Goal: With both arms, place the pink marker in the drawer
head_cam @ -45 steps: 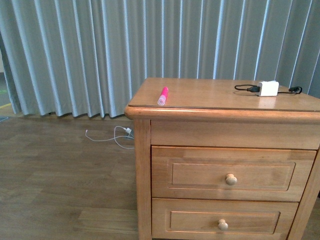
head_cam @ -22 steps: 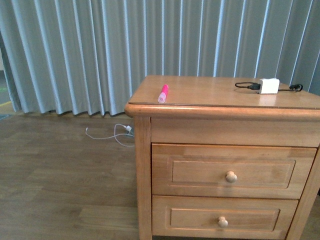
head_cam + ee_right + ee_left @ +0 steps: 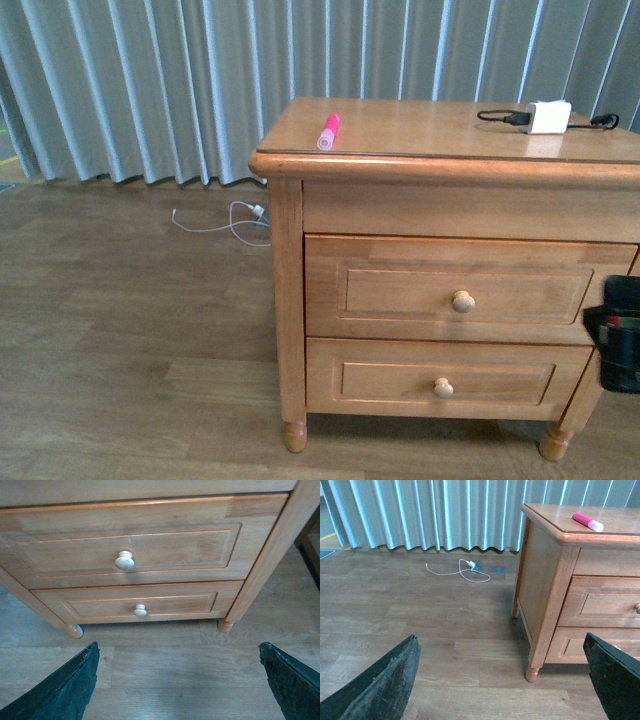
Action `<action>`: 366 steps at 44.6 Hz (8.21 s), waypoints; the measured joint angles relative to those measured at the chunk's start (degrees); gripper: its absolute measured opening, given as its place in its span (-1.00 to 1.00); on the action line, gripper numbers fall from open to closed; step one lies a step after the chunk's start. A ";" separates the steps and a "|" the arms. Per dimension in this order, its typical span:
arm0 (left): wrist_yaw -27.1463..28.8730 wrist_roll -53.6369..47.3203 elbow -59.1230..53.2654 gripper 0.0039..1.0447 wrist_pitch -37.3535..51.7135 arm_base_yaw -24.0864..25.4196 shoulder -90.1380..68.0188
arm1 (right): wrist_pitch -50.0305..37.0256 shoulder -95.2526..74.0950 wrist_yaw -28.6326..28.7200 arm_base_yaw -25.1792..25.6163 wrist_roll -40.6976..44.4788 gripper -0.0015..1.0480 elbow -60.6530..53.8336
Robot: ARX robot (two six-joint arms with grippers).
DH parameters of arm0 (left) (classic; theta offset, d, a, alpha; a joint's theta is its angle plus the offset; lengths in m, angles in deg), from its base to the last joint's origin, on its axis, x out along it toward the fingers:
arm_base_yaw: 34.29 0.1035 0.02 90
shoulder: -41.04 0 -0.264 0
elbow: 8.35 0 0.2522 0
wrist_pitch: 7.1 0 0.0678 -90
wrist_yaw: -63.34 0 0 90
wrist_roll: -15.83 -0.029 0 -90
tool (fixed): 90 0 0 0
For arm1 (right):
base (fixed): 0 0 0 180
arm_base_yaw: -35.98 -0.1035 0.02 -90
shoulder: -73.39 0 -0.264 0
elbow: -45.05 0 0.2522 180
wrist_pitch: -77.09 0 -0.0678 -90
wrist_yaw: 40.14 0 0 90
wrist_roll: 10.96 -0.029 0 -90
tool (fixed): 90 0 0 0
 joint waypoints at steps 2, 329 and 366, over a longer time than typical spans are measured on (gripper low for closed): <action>0.00 0.00 0.00 0.89 0.00 0.00 0.00 | -0.55 -2.91 -0.33 -0.48 -0.33 0.83 1.77; 13.35 2.47 106.92 0.47 -4.96 -25.24 -126.79 | 13.44 72.13 9.01 11.13 7.89 0.83 -30.05; 6.19 -2.25 95.03 -0.73 3.30 -25.03 -118.60 | 13.44 72.13 9.01 11.10 7.89 0.83 -30.05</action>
